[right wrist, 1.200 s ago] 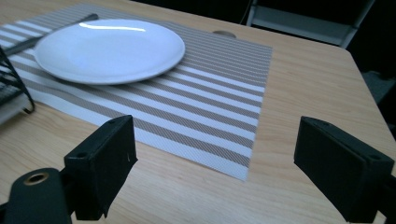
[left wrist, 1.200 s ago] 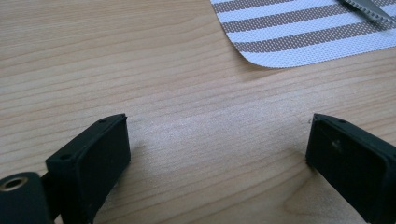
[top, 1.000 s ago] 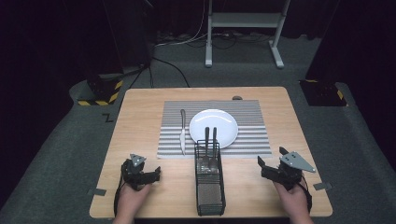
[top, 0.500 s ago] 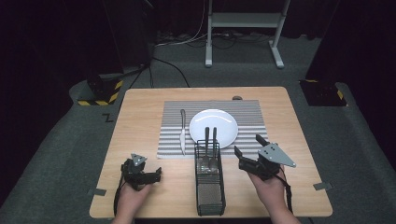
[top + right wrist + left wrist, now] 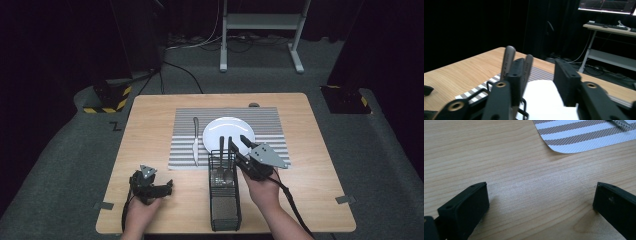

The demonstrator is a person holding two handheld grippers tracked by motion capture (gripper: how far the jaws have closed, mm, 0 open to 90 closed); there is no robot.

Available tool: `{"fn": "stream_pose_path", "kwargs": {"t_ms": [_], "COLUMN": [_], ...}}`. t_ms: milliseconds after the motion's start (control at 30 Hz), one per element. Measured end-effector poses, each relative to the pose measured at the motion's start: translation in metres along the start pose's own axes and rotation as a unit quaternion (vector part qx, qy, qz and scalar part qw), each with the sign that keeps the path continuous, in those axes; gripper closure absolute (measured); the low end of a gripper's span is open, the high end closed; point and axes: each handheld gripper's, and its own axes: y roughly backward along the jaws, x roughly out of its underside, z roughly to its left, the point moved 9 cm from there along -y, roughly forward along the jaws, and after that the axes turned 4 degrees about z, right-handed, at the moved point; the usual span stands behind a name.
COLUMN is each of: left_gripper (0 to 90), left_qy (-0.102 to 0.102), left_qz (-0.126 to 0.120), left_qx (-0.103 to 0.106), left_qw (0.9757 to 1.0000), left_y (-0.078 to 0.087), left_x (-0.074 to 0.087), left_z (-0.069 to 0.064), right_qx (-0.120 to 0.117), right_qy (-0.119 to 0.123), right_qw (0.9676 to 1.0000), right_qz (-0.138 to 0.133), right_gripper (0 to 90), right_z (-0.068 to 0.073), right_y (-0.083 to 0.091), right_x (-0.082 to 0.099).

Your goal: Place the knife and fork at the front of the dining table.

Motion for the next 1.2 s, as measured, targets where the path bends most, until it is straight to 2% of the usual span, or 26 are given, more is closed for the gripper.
{"fn": "stream_pose_path", "kwargs": {"t_ms": [100,467,600,867,967,1200], "left_gripper": [0.5,0.6,0.7,0.7,0.7,0.7], "left_qy": [0.000,-0.001,-0.001,-0.001,-0.001,-0.001], "left_qz": [0.000,0.000,0.000,0.000,0.000,0.000], "left_qx": [0.000,0.000,0.000,0.000,0.000,0.000], "left_qw": [1.0000,1.0000,1.0000,1.0000,1.0000,1.0000], "left_y": [0.000,0.000,0.001,0.001,0.001,0.001], "left_x": [0.000,0.000,0.001,0.001,0.001,0.001], "left_z": [0.000,0.000,0.000,0.000,0.000,0.000], "right_qx": [-0.012,-0.021,-0.025,-0.037,-0.040,-0.051], "right_qy": [-0.012,-0.007,-0.017,-0.030,-0.034,-0.032], "right_qw": [0.9998,0.9995,0.9992,0.9985,0.9982,0.9981], "right_qz": [0.006,0.022,0.027,0.028,0.030,0.016], "right_gripper": [65.3,74.4,76.3,75.7,78.6,80.5], "right_z": [0.004,0.012,0.011,0.012,0.012,0.016], "right_y": [-0.005,-0.015,-0.018,-0.022,-0.023,-0.016], "right_x": [0.000,0.005,0.007,0.010,0.011,0.009]}}
